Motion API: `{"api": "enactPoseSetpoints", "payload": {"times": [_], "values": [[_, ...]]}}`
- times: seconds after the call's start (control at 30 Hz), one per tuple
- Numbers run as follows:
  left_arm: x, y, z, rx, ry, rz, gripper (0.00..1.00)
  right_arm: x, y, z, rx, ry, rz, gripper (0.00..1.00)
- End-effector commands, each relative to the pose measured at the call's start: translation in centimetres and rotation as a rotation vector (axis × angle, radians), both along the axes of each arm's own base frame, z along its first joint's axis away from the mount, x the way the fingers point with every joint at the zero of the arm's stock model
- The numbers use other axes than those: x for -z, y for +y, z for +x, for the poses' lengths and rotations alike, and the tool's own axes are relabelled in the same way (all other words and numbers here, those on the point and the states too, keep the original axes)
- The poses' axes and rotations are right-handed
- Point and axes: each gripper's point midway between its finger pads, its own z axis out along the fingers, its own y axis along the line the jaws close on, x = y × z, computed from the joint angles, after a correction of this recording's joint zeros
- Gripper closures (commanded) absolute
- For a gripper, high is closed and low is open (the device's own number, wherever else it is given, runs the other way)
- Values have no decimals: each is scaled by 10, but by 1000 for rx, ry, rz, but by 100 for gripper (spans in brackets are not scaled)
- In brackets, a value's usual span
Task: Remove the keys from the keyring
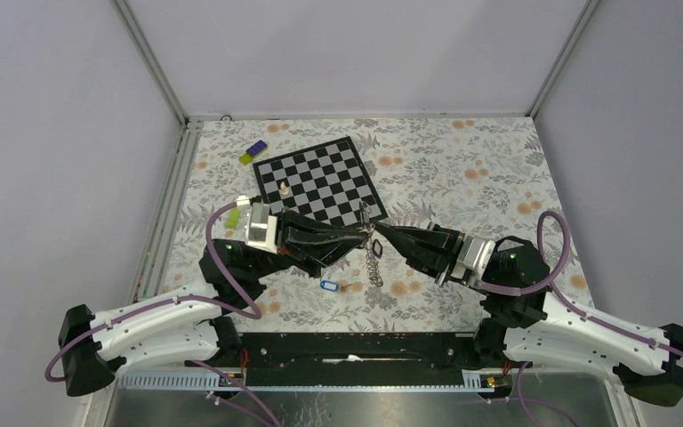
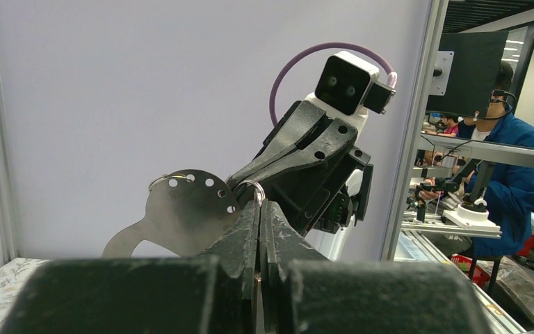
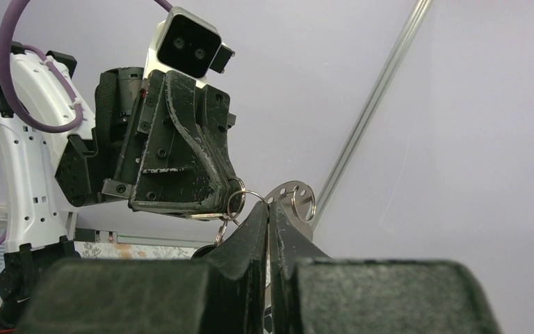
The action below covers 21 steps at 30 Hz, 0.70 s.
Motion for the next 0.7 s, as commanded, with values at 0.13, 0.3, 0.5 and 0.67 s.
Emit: {"api": "enactPoseSetpoints", "payload": {"times": [0.13, 0.3, 0.5, 0.67], "values": [[-17, 3, 5, -35, -7, -38, 100, 0, 6, -27, -130, -76, -46, 100], [-15, 5, 8, -54, 7, -33, 100, 0, 0, -34, -147, -111, -31, 100], [-15, 12, 11, -90, 13, -37, 100, -2, -12, -39, -138, -142, -7, 100], [-16, 13, 12, -102, 5, -33, 100, 10, -10, -50, -195, -153, -87, 98]]}}
